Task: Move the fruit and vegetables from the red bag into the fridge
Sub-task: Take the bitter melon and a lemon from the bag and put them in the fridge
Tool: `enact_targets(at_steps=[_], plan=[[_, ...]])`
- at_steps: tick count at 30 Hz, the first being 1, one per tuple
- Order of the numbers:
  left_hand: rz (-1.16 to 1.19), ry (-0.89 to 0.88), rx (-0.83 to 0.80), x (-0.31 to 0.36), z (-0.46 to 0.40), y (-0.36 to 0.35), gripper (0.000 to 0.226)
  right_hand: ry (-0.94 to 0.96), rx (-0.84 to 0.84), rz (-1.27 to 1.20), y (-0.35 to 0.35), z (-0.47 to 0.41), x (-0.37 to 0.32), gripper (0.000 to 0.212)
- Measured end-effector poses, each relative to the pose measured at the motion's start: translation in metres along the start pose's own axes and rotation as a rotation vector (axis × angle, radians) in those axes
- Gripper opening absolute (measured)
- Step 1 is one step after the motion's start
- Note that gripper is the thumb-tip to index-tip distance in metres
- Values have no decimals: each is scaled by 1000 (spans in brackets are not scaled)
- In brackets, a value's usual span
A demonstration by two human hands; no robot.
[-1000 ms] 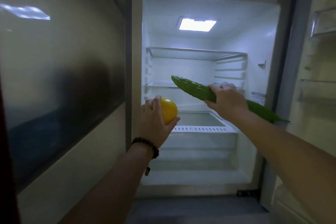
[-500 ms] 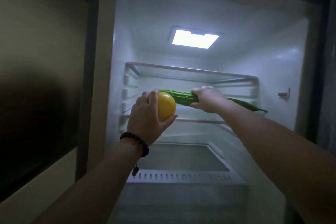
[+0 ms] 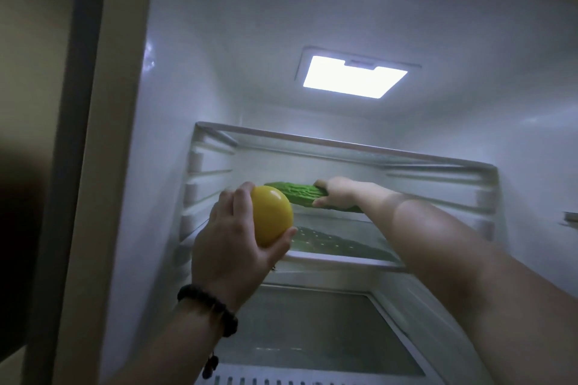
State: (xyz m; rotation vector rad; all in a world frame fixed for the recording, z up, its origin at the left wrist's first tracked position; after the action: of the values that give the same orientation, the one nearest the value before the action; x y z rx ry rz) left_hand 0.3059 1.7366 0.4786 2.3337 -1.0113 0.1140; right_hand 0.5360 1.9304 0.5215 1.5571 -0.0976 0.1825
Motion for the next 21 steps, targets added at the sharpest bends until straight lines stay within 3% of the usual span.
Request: enact_targets(at_steps=[7, 12, 17, 21], plan=[[-13, 26, 8, -4, -2, -1, 76, 54, -42, -68, -28, -33, -9, 63], [-20, 13, 7, -3, -1, -1, 77, 72, -50, -58, -22, -19, -14, 75], [-6, 15, 18, -1, -1, 1, 79, 142, 75, -86, 6, 30, -36, 72], [158, -54, 51, 4, 7, 11, 80, 193, 182, -187, 10, 83, -60, 67]])
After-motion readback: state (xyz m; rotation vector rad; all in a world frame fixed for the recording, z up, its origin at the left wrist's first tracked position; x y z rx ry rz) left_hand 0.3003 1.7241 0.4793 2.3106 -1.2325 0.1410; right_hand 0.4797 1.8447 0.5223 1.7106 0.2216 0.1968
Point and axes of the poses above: each hand's wrist, its own z-axis away from the middle knuckle, its own y-axis out of the back of the hand, x = y × z, the point moved 10 cm from there along -z, towards the middle knuckle, and after that the axes turned 15 degrees about -x, right-handed, at the moved point
